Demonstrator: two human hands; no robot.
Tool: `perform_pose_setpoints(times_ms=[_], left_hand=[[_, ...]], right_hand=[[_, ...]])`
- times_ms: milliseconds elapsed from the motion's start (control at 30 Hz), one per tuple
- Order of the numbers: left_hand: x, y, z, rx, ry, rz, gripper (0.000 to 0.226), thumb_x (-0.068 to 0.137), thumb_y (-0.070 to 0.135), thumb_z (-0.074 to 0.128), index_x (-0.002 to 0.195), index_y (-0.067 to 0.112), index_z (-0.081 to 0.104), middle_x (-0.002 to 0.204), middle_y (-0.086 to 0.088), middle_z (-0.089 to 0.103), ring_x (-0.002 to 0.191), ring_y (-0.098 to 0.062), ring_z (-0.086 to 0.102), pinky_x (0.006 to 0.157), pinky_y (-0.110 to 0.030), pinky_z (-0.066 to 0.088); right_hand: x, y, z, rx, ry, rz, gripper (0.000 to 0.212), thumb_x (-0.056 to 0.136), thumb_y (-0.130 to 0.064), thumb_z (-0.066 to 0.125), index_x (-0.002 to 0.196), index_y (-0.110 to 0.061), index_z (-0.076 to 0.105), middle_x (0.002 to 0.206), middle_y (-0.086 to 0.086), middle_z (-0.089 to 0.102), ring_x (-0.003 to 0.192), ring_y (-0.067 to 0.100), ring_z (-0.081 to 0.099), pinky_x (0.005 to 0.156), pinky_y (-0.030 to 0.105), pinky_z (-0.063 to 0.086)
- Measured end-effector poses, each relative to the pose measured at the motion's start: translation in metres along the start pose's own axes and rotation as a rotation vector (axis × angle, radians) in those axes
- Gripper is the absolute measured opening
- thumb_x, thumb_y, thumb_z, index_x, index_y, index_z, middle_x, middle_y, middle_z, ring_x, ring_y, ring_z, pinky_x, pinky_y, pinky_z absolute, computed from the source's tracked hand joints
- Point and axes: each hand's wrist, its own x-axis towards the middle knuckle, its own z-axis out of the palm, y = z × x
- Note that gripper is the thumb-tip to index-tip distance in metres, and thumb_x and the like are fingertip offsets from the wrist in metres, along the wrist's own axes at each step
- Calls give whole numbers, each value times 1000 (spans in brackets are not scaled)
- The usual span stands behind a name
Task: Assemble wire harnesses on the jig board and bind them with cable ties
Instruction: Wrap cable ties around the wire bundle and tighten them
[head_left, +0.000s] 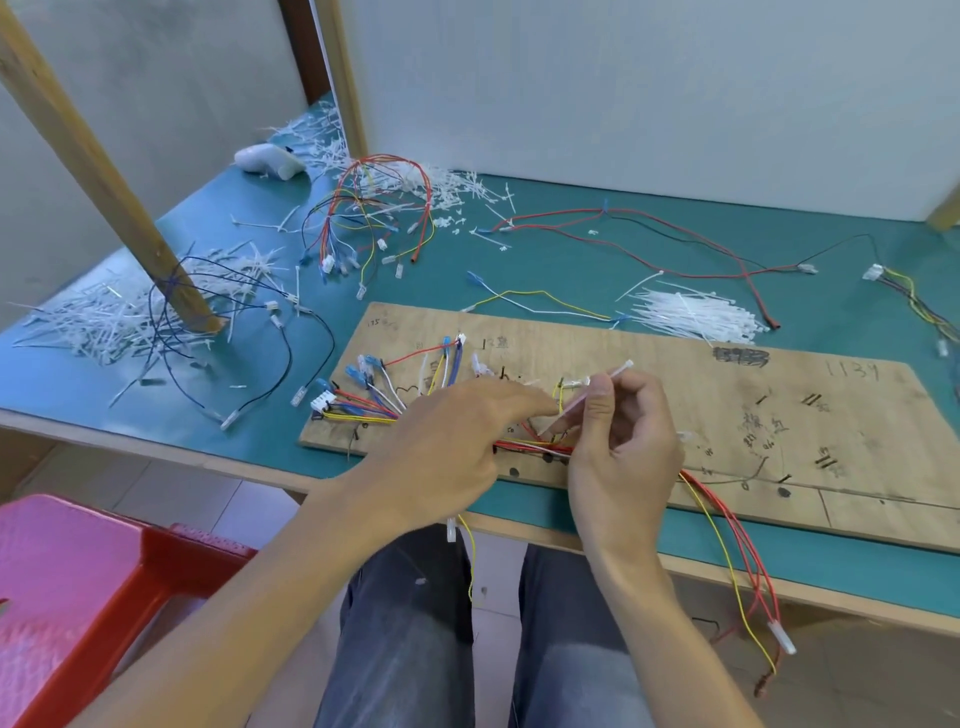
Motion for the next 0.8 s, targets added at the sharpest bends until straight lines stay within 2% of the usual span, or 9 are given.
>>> perform_pose_setpoints(times_ms=[67,167,233,400,500,600,733,800], left_hand=[[2,-3,2,47,-29,15,83,75,-10,48,147,32,56,148,18,57,139,-9,46,105,-44,49],[0,-5,3,89,-45,36,82,73,-8,47,143,34,57,141,23,58,128,-10,47,89,-44,55],[0,-6,3,124,-67,46,83,76,-8,47,147,35,54,145,25,54,126,-10,45,85,-44,55],[0,-4,1,198,-123,74,85,83,-3,48,158,37,39,160,29,37,121,-8,37,90,-37,51],[-1,-4,0,259,-141,106,86,85,2,48,162,37,31,165,27,29,119,-9,34,96,-35,46],[-5,-4,2,285,-132,140,88,85,4,47,165,32,24,168,22,24,123,-12,35,99,-34,42],[-18,-3,10,287,-96,179,87,83,4,48,165,26,28,170,15,25,118,-15,41,94,-33,43],[-25,-2,12,273,-58,186,88,77,4,56,161,23,38,166,12,38,114,-16,47,90,-33,45]], right_hand=[[-1,1,1,-2,-6,24,17,111,-29,53,98,-18,57,77,-4,71,62,18,74,63,28,59],[0,2,3,-26,-13,55,17,112,-31,51,100,-20,54,79,0,70,59,23,74,62,48,61],[1,3,3,-34,-19,63,16,112,-32,50,101,-22,53,81,1,70,57,24,74,60,52,60],[2,3,6,-144,-27,-25,15,114,-29,44,102,-23,49,81,-5,69,55,16,72,56,48,60],[3,4,6,-124,-3,-4,15,114,-30,44,101,-24,48,82,-5,69,53,16,72,56,43,57],[4,4,4,-102,26,25,15,113,-30,46,101,-23,50,81,-3,69,54,20,71,58,46,58],[6,5,3,-129,61,27,17,113,-26,46,97,-26,51,79,-4,69,62,21,65,61,53,57],[6,4,3,-139,67,21,18,113,-25,46,96,-28,50,76,-4,68,62,21,64,61,52,57]])
